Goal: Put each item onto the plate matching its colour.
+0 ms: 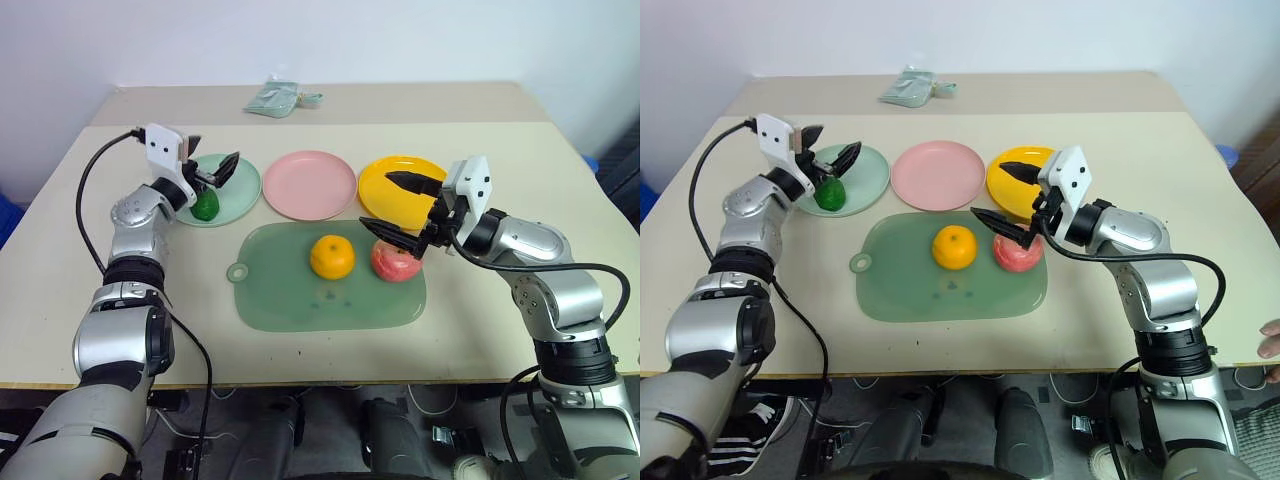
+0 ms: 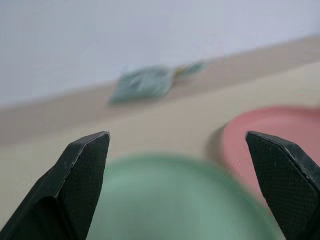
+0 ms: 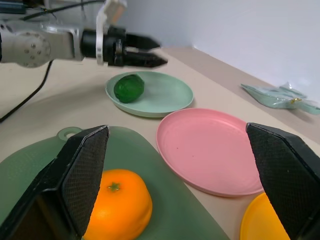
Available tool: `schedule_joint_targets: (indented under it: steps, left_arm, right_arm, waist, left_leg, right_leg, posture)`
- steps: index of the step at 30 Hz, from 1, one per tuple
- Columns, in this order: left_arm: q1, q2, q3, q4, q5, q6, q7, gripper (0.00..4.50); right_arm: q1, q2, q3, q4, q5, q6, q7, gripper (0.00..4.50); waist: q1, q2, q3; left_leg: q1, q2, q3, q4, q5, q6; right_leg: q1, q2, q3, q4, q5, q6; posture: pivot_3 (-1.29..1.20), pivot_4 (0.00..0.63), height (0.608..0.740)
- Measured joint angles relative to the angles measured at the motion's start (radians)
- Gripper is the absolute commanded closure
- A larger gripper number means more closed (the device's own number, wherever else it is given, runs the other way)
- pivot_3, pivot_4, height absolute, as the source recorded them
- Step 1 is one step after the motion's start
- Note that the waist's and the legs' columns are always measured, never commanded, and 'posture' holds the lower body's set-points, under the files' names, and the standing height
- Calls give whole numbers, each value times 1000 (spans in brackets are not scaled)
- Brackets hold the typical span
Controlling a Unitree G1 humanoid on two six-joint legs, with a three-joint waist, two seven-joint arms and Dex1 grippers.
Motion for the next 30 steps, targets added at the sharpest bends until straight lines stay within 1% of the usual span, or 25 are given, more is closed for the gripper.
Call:
schedule_joint_targets:
  steps: [3,5,8,9,11,13,17,20,22,25,27,30]
  left_arm:
    - [31,0,-12,-138,-65,12,-210,64]
    - [86,-5,-36,-233,-114,87,-338,64]
    - [184,-21,-74,-332,-153,177,-446,64]
    - [201,-26,-81,-348,-165,198,-464,64]
    - [234,-23,-89,-419,-208,302,-515,64]
    - [238,-12,-98,-470,-224,355,-544,64]
    - [248,13,-99,-511,-243,413,-572,64]
    - [298,49,-124,-540,-243,440,-618,64]
    - [348,93,-150,-573,-238,458,-663,64]
    - [377,130,-155,-599,-240,477,-701,64]
    - [376,135,-154,-616,-247,478,-710,64]
    - [377,133,-152,-632,-255,481,-711,64]
  right_arm:
    - [0,-1,-3,1,2,1,10,0]
    - [0,-2,-4,1,2,2,12,0]
    - [-1,-2,-4,1,1,5,12,0]
    - [-1,-2,-4,1,1,6,11,0]
    - [-2,-6,1,-4,-2,14,11,0]
    - [-2,-10,8,-6,-9,17,11,0]
    - [-18,-10,16,-25,-10,43,5,0]
    - [-41,-10,34,-33,-15,65,1,0]
    - [-52,-16,87,-44,-50,83,-1,0]
    - [-93,-11,169,-43,-100,136,-18,0]
    - [-142,-8,242,-44,-136,205,-31,0]
    - [-190,42,291,-37,-148,302,-55,0]
  waist:
    - [-2,0,0]
    - [-5,1,0]
    - [-6,1,0]
    - [-5,1,0]
    - [-4,1,0]
    - [-2,1,0]
    - [-1,1,0]
    - [-5,1,0]
    - [-7,1,0]
    - [-3,1,0]
    - [0,1,0]
    - [3,1,0]
  left_leg:
    - [0,0,0,0,0,0]
    - [1,1,0,0,0,0]
    - [1,1,0,0,0,0]
    - [1,2,0,0,0,0]
    - [0,2,0,0,0,0]
    - [0,2,0,0,0,0]
    - [1,2,0,0,0,0]
    - [1,3,1,-1,0,0]
    - [1,4,1,-1,0,0]
    - [0,4,1,-1,0,0]
    - [0,4,1,-1,0,-1]
    - [0,4,1,-1,0,-1]
  right_leg:
    - [0,0,0,0,0,0]
    - [0,0,0,0,0,0]
    - [0,1,1,0,0,-1]
    - [0,1,1,0,1,-1]
    - [0,2,1,0,1,-1]
    - [0,2,1,0,1,-1]
    - [0,2,1,0,1,-2]
    - [-1,2,2,0,1,-2]
    - [-2,3,2,0,1,-3]
    - [-2,3,3,0,1,-3]
    - [-2,3,3,-1,1,-3]
    - [-2,3,3,-1,1,-4]
  posture:
    - [0,150,740]
    - [0,150,740]
    - [0,150,740]
    - [0,150,740]
    - [0,150,740]
    - [0,150,740]
    - [0,150,740]
    - [0,150,740]
    - [0,150,740]
    - [0,150,740]
    - [0,150,740]
    - [0,150,740]
